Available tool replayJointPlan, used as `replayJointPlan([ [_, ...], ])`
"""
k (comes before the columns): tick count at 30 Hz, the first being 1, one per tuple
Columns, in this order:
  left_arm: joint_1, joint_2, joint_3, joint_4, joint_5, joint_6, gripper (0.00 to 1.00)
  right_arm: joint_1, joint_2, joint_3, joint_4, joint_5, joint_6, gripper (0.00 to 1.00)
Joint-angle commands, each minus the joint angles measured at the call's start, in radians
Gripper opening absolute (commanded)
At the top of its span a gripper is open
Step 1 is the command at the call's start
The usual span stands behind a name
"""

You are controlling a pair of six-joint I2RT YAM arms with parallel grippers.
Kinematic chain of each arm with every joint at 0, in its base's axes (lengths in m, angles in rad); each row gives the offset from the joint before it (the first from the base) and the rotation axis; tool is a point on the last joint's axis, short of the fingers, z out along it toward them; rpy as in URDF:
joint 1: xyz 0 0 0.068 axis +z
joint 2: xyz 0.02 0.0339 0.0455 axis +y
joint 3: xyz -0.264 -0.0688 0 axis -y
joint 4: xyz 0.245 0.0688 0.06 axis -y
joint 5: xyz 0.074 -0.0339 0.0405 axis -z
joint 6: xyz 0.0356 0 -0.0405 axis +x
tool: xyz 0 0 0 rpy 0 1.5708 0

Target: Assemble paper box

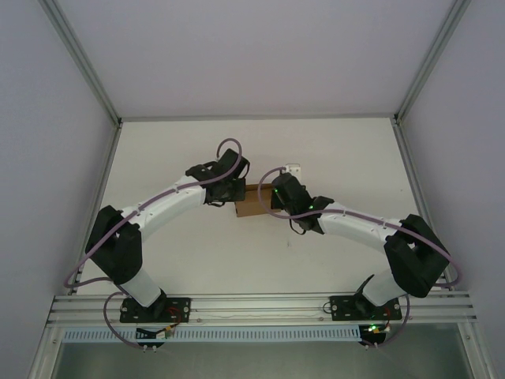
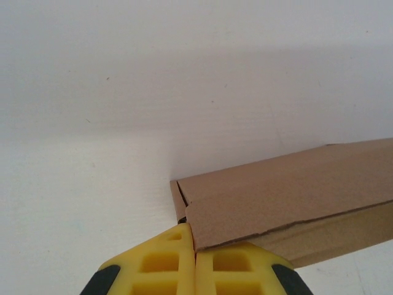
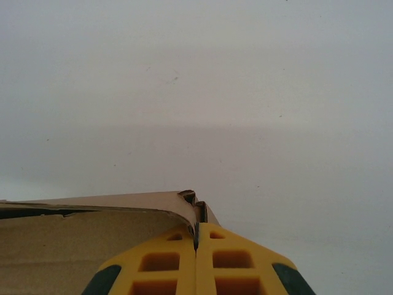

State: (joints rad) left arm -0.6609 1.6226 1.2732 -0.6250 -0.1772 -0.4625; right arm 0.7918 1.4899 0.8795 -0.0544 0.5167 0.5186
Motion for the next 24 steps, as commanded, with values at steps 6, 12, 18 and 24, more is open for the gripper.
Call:
replayJointPlan([
  [6, -0.005, 0.010, -0.080, 0.017, -0.079, -0.043, 0.00, 0.004, 0.041, -0.046, -0.166, -0.009, 0.019, 0.00],
  [12, -0.031, -0.010, -0.191, 0.100, -0.101, 0.053, 0.00, 0.004, 0.046, -0.061, -0.152, -0.004, -0.002, 0.00],
  [18, -0.033, -0.012, -0.131, 0.025, -0.149, 0.162, 0.00, 0.003, 0.049, -0.055, -0.155, 0.010, -0.035, 0.00],
  [24, -0.033, 0.003, -0.073, 0.013, -0.140, 0.210, 0.00, 0.003, 0.072, -0.038, -0.166, 0.003, -0.040, 0.00],
])
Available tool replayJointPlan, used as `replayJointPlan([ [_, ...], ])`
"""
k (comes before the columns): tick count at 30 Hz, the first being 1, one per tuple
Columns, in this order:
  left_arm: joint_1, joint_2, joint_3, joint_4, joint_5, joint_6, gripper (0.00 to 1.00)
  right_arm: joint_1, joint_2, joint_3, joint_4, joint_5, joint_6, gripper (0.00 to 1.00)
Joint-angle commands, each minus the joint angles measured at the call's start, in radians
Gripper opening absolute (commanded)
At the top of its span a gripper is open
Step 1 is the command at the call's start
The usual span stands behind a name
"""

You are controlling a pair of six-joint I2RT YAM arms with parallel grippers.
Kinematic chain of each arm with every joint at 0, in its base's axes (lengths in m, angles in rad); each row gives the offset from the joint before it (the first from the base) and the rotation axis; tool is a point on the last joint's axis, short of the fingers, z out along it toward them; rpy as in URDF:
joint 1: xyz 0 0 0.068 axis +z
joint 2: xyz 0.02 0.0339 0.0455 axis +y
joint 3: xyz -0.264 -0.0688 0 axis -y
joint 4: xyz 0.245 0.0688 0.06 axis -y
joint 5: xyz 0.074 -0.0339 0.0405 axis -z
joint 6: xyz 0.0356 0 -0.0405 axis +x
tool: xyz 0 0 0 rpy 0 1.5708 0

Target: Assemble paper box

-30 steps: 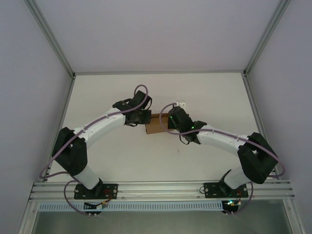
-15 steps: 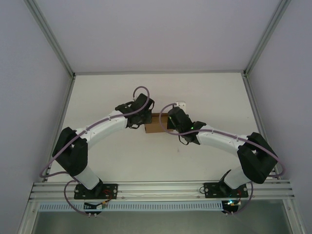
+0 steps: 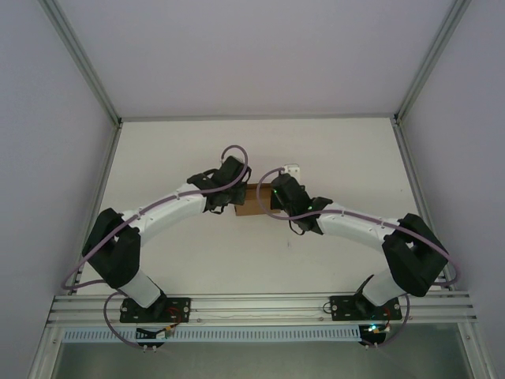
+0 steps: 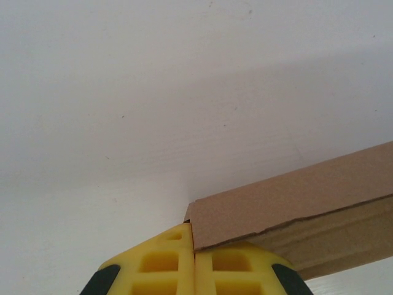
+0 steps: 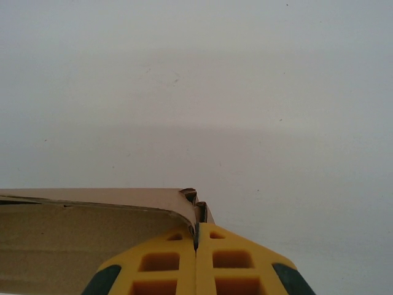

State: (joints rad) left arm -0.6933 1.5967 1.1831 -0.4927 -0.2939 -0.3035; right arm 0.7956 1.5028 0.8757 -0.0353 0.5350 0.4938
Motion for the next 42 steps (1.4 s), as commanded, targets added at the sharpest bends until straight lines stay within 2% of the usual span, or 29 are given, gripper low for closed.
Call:
replayJointPlan([
  [1, 0.000, 0.033, 0.024, -0.124, -0.038, 0.047, 0.00, 0.000, 0.059, -0.035, -0.187, -0.014, -0.014, 0.00],
  [4, 0.001, 0.038, 0.029, -0.118, -0.037, 0.018, 0.00, 0.001, 0.062, -0.035, -0.188, -0.013, -0.012, 0.00],
  [10, 0.000, 0.034, -0.049, -0.052, -0.010, -0.134, 0.00, 0.000, 0.058, -0.040, -0.195, -0.006, 0.005, 0.00],
  [14, -0.006, 0.019, -0.056, -0.059, 0.013, -0.175, 0.00, 0.000, 0.054, -0.041, -0.196, -0.008, -0.003, 0.00],
  [19, -0.021, 0.017, -0.098, -0.058, -0.006, -0.183, 0.00, 0.001, 0.054, -0.049, -0.180, -0.006, 0.002, 0.00],
  [24, -0.052, -0.027, -0.265, 0.096, 0.013, -0.182, 0.00, -0.001, 0.050, -0.072, -0.156, -0.013, -0.004, 0.00],
  [29, -0.075, -0.103, -0.397, 0.183, 0.009, -0.193, 0.00, 0.000, 0.022, -0.144, -0.079, -0.038, -0.007, 0.00],
  [37, -0.115, -0.033, -0.434, 0.267, -0.064, -0.189, 0.00, 0.001, 0.017, -0.208, 0.030, -0.098, -0.026, 0.00],
  [42, -0.117, -0.068, -0.437, 0.255, -0.063, -0.163, 0.00, -0.001, -0.048, -0.186, 0.022, -0.148, -0.124, 0.07],
])
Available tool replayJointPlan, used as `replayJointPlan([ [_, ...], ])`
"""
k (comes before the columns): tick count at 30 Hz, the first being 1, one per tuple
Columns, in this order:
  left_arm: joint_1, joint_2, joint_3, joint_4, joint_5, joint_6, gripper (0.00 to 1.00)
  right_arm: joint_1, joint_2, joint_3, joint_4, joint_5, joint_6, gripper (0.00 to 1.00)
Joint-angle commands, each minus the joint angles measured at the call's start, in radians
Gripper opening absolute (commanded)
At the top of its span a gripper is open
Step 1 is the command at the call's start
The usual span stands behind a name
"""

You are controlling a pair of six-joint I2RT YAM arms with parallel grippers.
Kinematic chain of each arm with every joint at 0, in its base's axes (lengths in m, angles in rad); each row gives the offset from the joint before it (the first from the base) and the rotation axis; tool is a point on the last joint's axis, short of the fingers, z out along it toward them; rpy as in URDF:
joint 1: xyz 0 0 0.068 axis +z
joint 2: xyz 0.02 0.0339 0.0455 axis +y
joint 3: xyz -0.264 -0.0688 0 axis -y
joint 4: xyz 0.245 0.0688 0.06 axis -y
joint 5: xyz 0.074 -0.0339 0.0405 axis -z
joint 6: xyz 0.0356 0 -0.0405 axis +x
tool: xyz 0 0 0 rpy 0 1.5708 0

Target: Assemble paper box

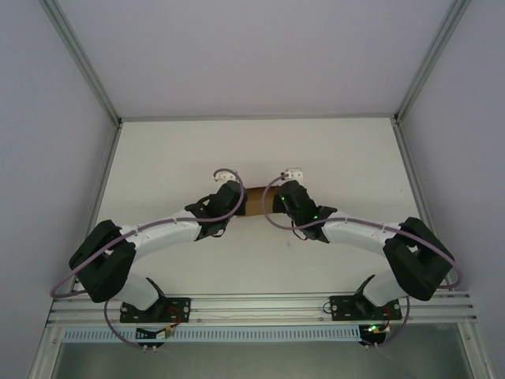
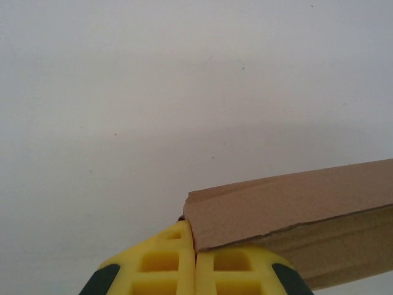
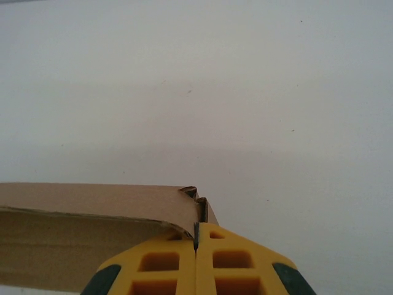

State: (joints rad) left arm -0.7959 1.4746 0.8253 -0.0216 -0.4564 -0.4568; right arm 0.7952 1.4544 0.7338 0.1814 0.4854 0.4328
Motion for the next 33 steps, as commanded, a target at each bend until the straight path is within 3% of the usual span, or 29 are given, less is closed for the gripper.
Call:
replayJointPlan([
  [1, -0.014, 0.052, -0.076, -0.219, 0.101, -0.013, 0.00, -0.001, -0.007, -0.037, -0.192, -0.112, -0.072, 0.09],
  [7, -0.014, 0.061, -0.072, -0.218, 0.085, -0.025, 0.00, -0.023, -0.007, 0.104, -0.285, -0.124, -0.082, 0.17],
  [15, -0.014, 0.050, -0.052, -0.223, 0.088, 0.001, 0.00, -0.106, -0.085, 0.165, -0.294, -0.309, -0.089, 0.43],
  [20, -0.014, 0.075, -0.031, -0.227, 0.085, 0.011, 0.00, -0.164, -0.102, 0.173, -0.274, -0.367, -0.041, 0.50],
  [23, -0.014, 0.085, -0.026, -0.218, 0.089, 0.011, 0.00, -0.192, -0.091, 0.182, -0.234, -0.384, -0.016, 0.51],
  [33, -0.015, 0.087, 0.011, -0.242, 0.079, 0.042, 0.03, -0.200, 0.021, 0.251, -0.349, -0.362, 0.001, 0.49],
])
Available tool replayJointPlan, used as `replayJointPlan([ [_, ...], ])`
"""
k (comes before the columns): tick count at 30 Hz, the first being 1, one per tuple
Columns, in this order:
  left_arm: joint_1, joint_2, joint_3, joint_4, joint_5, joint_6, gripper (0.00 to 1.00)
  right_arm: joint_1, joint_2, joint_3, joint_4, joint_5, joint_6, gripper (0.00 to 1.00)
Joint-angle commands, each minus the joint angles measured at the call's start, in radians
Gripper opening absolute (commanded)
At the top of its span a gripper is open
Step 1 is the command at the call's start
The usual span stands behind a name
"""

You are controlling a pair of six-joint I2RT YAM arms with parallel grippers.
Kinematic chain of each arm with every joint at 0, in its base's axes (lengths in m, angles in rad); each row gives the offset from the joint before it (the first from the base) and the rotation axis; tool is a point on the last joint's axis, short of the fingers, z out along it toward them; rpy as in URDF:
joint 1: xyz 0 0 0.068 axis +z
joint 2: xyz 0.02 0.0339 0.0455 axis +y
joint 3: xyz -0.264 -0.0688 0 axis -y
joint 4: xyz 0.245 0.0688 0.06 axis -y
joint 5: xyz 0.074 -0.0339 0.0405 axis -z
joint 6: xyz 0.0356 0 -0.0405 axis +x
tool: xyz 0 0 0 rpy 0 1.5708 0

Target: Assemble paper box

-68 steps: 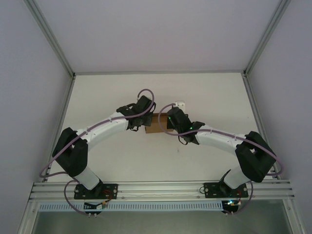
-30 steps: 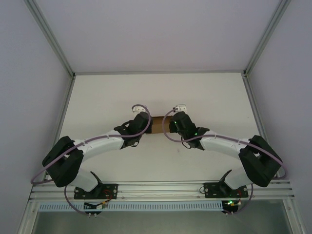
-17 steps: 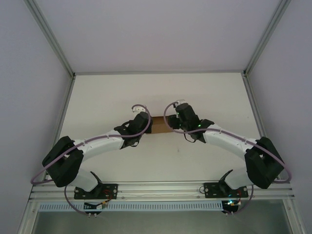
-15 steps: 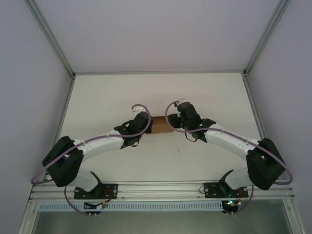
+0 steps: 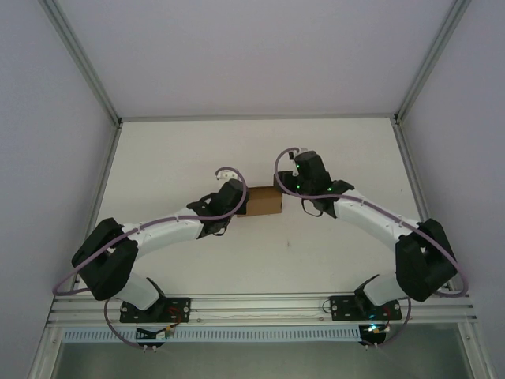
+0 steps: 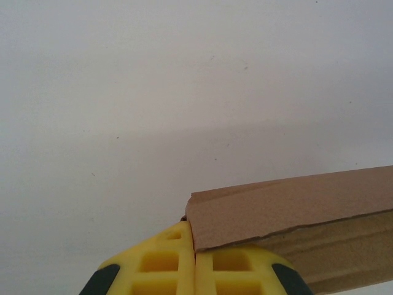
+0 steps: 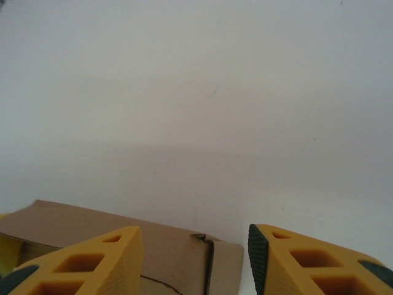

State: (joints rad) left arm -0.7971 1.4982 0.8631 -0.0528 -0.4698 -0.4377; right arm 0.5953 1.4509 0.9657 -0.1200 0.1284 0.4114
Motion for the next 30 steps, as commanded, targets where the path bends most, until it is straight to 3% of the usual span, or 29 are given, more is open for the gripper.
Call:
replayJointPlan([
  [1, -0.013, 0.066, -0.019, -0.216, 0.091, 0.025, 0.03, 0.000, 0.030, 0.021, -0.055, -0.003, 0.027, 0.48],
  [5, -0.013, 0.056, 0.000, -0.219, 0.093, 0.037, 0.05, -0.001, 0.054, 0.016, -0.093, -0.001, 0.049, 0.46],
  [11, -0.013, 0.022, 0.104, -0.317, 0.090, 0.085, 0.16, -0.001, 0.069, -0.015, -0.081, -0.029, 0.100, 0.41],
  [16, -0.013, -0.003, 0.182, -0.384, 0.086, 0.109, 0.33, 0.000, 0.076, -0.033, -0.077, -0.049, 0.131, 0.34],
  [20, -0.013, -0.002, 0.234, -0.432, 0.082, 0.097, 0.35, -0.001, 0.077, -0.042, -0.091, -0.042, 0.136, 0.34],
  [25, 0.015, -0.018, 0.300, -0.494, 0.085, 0.009, 0.60, 0.000, 0.082, -0.048, -0.108, -0.046, 0.144, 0.34],
  [27, 0.060, -0.020, 0.321, -0.517, 0.116, -0.055, 0.75, -0.001, 0.081, -0.054, -0.106, -0.046, 0.148, 0.34],
  [30, 0.161, -0.014, 0.319, -0.497, 0.264, -0.148, 0.79, 0.001, 0.080, -0.063, -0.103, -0.050, 0.155, 0.35],
])
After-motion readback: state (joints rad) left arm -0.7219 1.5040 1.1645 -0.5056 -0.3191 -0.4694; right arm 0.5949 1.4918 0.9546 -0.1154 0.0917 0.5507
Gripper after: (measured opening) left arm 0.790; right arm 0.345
